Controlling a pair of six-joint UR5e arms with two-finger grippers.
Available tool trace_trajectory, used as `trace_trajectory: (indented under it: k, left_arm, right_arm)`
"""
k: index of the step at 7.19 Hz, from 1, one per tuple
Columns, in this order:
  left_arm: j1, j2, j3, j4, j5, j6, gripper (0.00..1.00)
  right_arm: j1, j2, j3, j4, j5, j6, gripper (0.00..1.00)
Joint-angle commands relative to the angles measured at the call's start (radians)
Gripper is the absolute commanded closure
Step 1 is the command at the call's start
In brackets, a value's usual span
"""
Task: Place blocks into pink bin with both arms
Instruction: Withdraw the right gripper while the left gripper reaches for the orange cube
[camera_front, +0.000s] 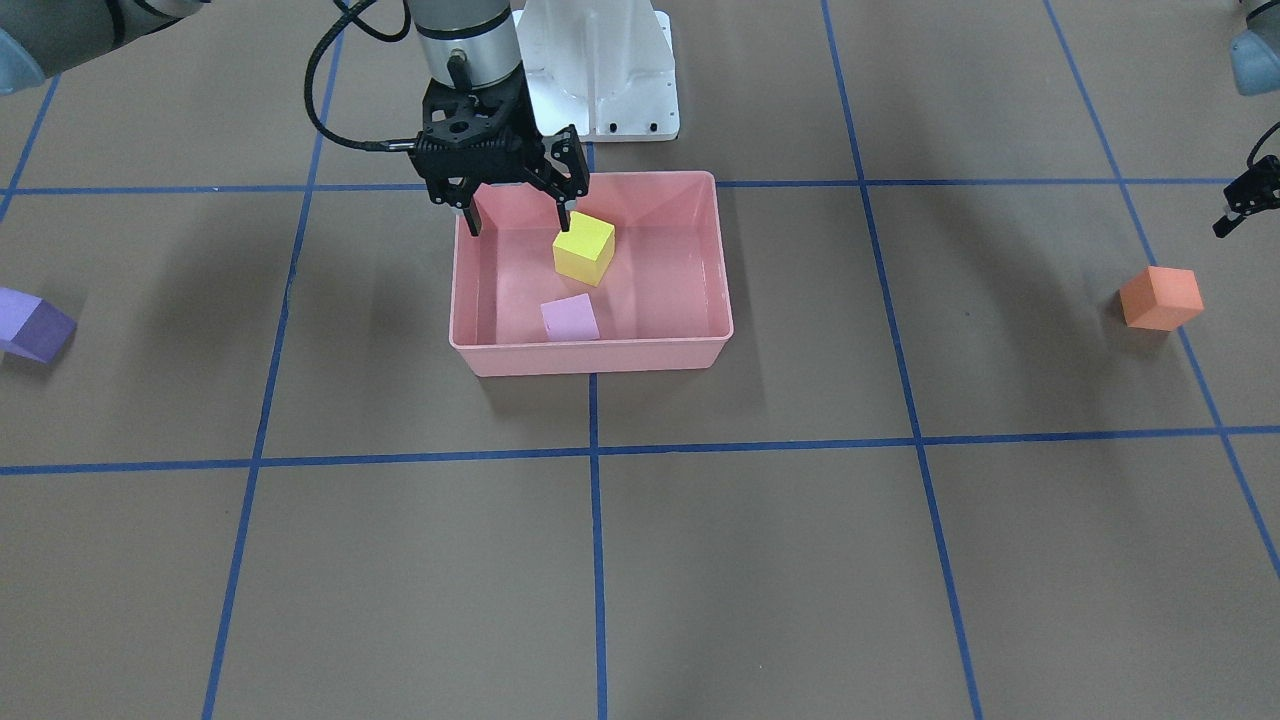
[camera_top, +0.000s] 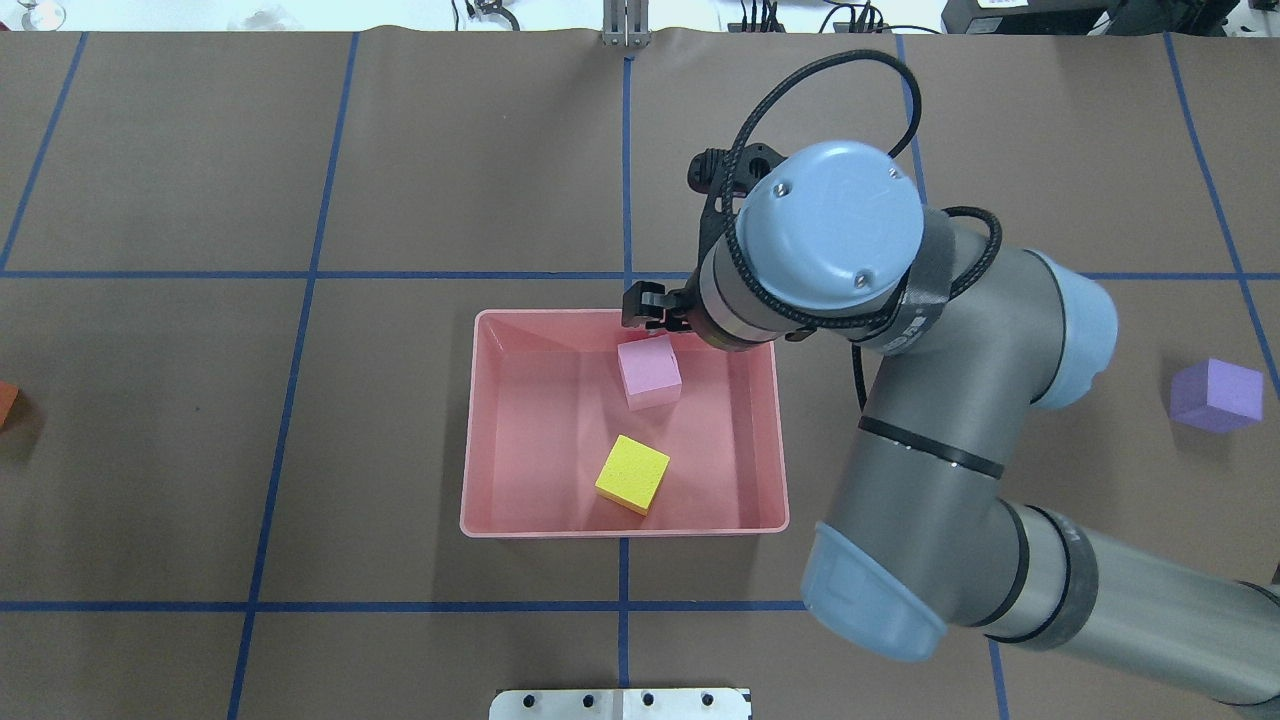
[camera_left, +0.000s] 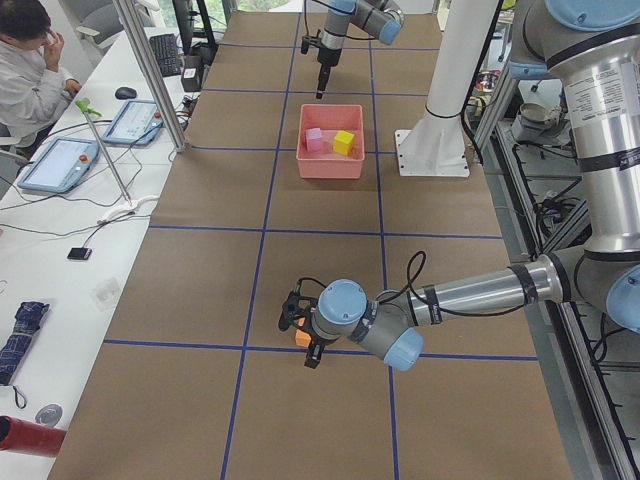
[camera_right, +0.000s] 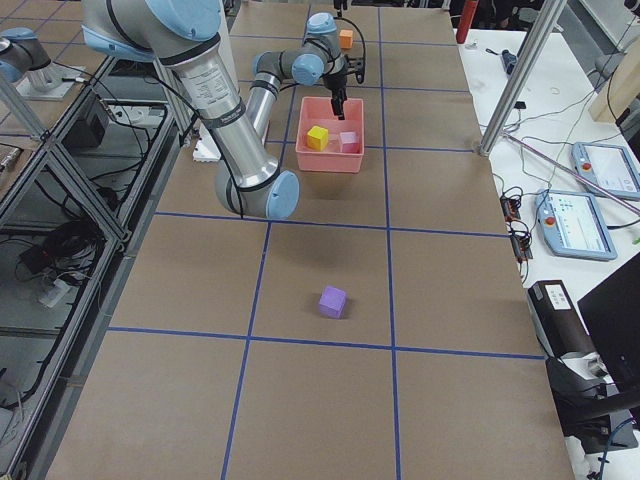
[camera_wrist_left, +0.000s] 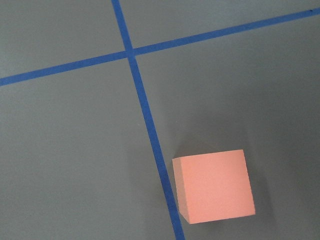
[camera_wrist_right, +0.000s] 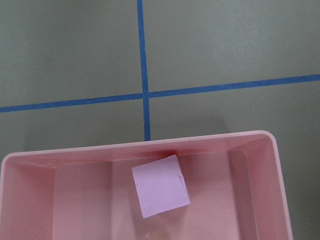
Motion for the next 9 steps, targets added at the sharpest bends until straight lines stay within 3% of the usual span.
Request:
trace_trajectory:
  k: [1,5,9]
  left_arm:
    - [0.016,-0.009,0.003,-0.039,0.060,-0.160,0.00]
    - [0.152,-0.044,0.003,-0.055,0.127,-0.224,0.00]
    - [0.251,-0.064,0.011,-0.061,0.206,-0.211,0.00]
  right_arm:
    - [0.133,-0.062,0.039,0.000,0.124,-0.157,0.00]
    - [0.358,-0.228,0.113,0.005,0.314,-0.470,0.00]
    - [0.405,-0.271,0.111,0.008,0.330,-0.560,0.00]
